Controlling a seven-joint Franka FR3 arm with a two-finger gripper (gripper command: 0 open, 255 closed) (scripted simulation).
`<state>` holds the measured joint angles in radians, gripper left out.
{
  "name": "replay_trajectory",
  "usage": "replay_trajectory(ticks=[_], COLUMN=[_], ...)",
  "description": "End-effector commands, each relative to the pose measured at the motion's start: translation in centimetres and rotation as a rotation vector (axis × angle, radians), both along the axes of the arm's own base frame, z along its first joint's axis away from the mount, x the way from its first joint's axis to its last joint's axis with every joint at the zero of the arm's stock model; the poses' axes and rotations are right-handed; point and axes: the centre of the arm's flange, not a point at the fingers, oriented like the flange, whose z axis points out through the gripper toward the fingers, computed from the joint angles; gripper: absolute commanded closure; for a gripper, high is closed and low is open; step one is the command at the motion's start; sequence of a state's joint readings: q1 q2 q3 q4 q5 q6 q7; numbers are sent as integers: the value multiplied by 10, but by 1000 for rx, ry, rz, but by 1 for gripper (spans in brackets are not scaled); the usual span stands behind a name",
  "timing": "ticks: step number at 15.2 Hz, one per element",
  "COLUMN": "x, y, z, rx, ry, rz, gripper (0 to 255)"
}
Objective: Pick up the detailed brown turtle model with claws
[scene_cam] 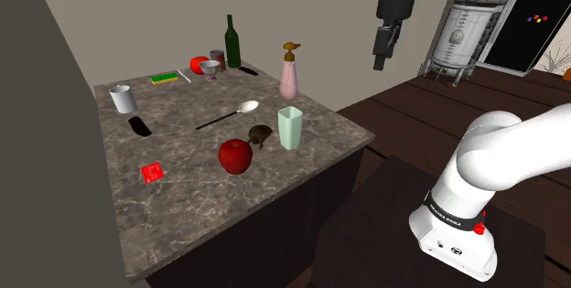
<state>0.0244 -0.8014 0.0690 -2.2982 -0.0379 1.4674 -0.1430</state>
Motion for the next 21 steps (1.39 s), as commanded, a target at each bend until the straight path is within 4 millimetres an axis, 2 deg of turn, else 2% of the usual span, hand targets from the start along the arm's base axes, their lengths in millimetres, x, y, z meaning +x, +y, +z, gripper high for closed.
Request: replay_trajectory(ticks=[1, 6, 11, 21], x=[0, 17, 43, 119], y=[0, 50, 95, 168], z=[0, -41, -83, -165], rx=[0, -16, -32, -64], ry=[0, -33, -66, -132], rz=[0, -160, -319, -639], gripper=[0, 0, 0, 0])
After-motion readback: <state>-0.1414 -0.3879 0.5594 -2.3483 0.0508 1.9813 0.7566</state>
